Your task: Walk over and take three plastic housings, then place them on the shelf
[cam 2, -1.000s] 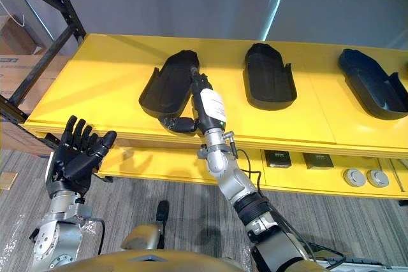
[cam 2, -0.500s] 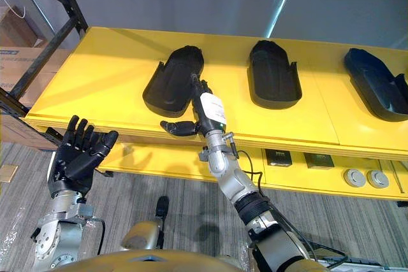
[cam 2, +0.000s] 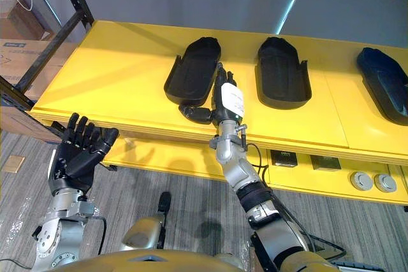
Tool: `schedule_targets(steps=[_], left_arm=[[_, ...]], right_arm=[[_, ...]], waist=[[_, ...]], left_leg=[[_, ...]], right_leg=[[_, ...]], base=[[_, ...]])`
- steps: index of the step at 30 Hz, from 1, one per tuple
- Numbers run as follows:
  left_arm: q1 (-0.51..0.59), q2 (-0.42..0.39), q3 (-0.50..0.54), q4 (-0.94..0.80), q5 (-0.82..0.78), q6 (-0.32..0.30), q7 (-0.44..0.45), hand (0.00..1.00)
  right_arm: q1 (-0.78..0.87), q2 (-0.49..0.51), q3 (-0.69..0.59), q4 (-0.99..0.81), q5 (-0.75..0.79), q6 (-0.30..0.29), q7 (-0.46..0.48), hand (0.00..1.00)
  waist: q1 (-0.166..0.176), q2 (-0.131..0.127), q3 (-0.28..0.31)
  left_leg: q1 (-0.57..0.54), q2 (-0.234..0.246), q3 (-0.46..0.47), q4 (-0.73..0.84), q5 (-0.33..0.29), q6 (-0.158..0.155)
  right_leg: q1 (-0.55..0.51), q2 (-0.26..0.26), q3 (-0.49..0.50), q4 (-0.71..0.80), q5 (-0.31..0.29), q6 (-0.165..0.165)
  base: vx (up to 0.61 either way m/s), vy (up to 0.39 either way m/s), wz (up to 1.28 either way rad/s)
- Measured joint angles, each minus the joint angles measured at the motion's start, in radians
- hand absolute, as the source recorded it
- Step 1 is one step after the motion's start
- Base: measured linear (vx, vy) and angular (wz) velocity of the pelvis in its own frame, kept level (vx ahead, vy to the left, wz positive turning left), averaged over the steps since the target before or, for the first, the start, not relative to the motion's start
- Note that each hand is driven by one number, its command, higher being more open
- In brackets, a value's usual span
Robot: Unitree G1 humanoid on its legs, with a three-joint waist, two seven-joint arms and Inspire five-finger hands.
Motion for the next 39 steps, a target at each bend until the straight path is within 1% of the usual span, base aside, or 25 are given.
schedule_targets(steps=[4,9,11,13,16,18,19,20,24,26,30,31,32,33,37,38,39], left_arm=[[-0.001,0.0,-0.02,0.0,0.0,0.0,0.0,1.0],[-0.002,0.0,-0.021,0.0,0.0,0.0,0.0,1.0],[-0.002,0.0,-0.021,0.0,0.0,0.0,0.0,1.0],[-0.002,0.0,-0.021,0.0,0.0,0.0,0.0,1.0],[-0.001,0.001,-0.019,0.0,0.0,0.0,0.0,1.0],[-0.001,0.004,-0.015,0.0,0.0,0.0,0.0,1.0],[-0.001,0.004,-0.013,0.0,0.0,0.0,0.0,1.0],[-0.001,0.005,-0.009,0.0,0.0,0.0,0.0,1.0],[0.0,0.005,0.012,0.0,0.0,0.0,-0.001,1.0],[0.0,0.005,0.017,0.0,0.0,0.0,-0.001,1.0],[0.0,0.006,0.015,0.0,0.0,0.0,-0.001,1.0],[0.001,0.006,0.015,0.0,0.0,0.0,-0.001,1.0],[0.001,0.006,0.014,0.0,0.0,0.0,0.0,1.0],[0.001,0.006,0.013,0.0,0.0,0.0,0.001,1.0],[-0.001,0.007,-0.016,0.001,0.001,0.001,0.007,1.0],[0.0,0.006,-0.02,0.001,0.001,0.002,0.007,1.0],[-0.001,0.006,-0.021,0.001,0.001,0.002,0.008,1.0]], right_arm=[[-0.039,0.0,-0.008,0.016,0.003,0.009,-0.007,1.0],[-0.062,0.0,-0.008,0.021,0.009,0.005,0.001,1.0],[-0.062,0.0,-0.005,0.021,0.041,-0.018,0.021,1.0],[-0.062,-0.001,-0.003,0.021,0.087,-0.053,0.045,1.0],[-0.062,-0.003,-0.003,-0.006,0.116,-0.087,0.075,1.0],[-0.062,-0.016,-0.002,-0.076,0.116,-0.123,0.116,1.0],[-0.062,-0.023,-0.001,-0.1,0.116,-0.132,0.126,1.0],[-0.062,-0.042,-0.001,-0.156,0.116,-0.148,0.144,1.0],[-0.062,-0.091,-0.009,-0.363,0.152,-0.213,0.163,1.0],[-0.064,-0.09,-0.02,-0.4,0.158,-0.231,0.162,1.0],[-0.076,-0.09,-0.045,-0.399,0.184,-0.223,0.144,1.0],[-0.086,-0.088,-0.049,-0.388,0.203,-0.21,0.126,1.0],[-0.109,-0.079,-0.058,-0.363,0.207,-0.182,0.112,1.0],[-0.127,-0.072,-0.064,-0.337,0.217,-0.172,0.106,1.0],[-0.27,-0.061,-0.11,-0.102,0.345,-0.088,0.1,1.0],[-0.319,-0.06,-0.119,0.002,0.365,-0.064,0.102,1.0],[-0.341,-0.06,-0.122,0.056,0.39,-0.057,0.102,1.0]], waist=[[0.0,0.008,0.008],[0.001,0.009,0.011],[0.001,0.009,0.011],[-0.001,0.009,0.011],[-0.002,0.008,0.011],[-0.002,0.007,0.012],[-0.002,0.007,0.012],[-0.001,0.005,0.013],[-0.003,-0.006,0.018],[-0.003,-0.012,0.017],[-0.002,-0.014,0.016],[-0.001,-0.014,0.016],[0.0,-0.014,0.016],[0.0,-0.014,0.016],[0.008,-0.012,0.016],[0.012,-0.011,0.016],[0.015,-0.009,0.016]], left_leg=[[0.0,0.001,-0.001,0.0,0.0,0.0],[0.0,0.0,-0.001,0.0,0.0,0.0],[0.0,0.0,-0.001,0.0,0.0,-0.001],[0.001,0.0,0.0,0.0,0.0,-0.001],[0.001,0.001,0.001,0.0,0.0,-0.001],[0.001,0.001,0.001,0.0,0.0,-0.001],[0.001,0.001,0.001,0.0,0.0,-0.001],[0.002,0.001,0.001,0.001,0.0,-0.001],[0.008,0.002,0.004,0.001,0.0,-0.001],[0.014,0.002,0.007,0.0,-0.001,-0.001],[0.02,0.004,0.011,0.0,-0.004,0.003],[0.02,0.004,0.013,0.0,-0.004,0.004],[0.02,0.004,0.013,0.0,-0.004,0.004],[0.02,0.004,0.013,0.0,-0.003,0.005],[0.02,0.001,0.006,0.0,0.003,0.004],[0.02,0.0,0.001,0.0,0.006,0.003],[0.02,-0.002,-0.004,0.0,0.007,0.002]], right_leg=[[-0.001,0.0,0.0,0.004,-0.002,-0.002],[-0.005,-0.004,0.0,0.015,-0.007,0.001],[-0.005,-0.004,0.0,0.015,-0.007,0.001],[-0.005,-0.004,0.0,0.015,-0.007,0.001],[-0.005,-0.004,0.0,0.015,-0.007,0.001],[-0.005,-0.004,0.001,0.015,-0.007,0.001],[-0.005,-0.004,0.001,0.015,-0.007,0.001],[-0.004,-0.005,0.001,0.015,-0.006,0.002],[0.0,-0.005,0.002,0.015,-0.006,0.002],[0.004,-0.005,0.005,0.015,-0.006,0.002],[0.006,-0.005,0.013,0.015,-0.006,0.003],[0.006,-0.005,0.013,0.015,-0.006,0.003],[0.006,-0.005,0.013,0.015,-0.005,0.003],[0.006,-0.005,0.013,0.015,-0.005,0.003],[0.011,-0.005,0.01,0.015,-0.005,0.003],[0.015,-0.005,0.003,0.015,-0.004,0.004],[0.019,-0.004,-0.001,0.015,-0.004,0.004]], base=[[-0.04,-0.014,0.0],[-0.03,-0.013,0.0],[-0.04,-0.019,0.0],[-0.04,-0.017,0.0],[-0.04,-0.016,-0.01],[-0.04,-0.016,-0.01],[-0.03,-0.016,0.0],[-0.03,-0.016,0.0],[-0.04,-0.017,-0.01],[-0.03,-0.012,-0.05],[0.0,-0.002,-0.03],[0.0,0.0,0.0],[0.0,0.0,0.0],[0.0,0.0,0.0],[-0.03,-0.01,0.06],[-0.03,-0.025,0.14],[-0.02,-0.025,0.13]])
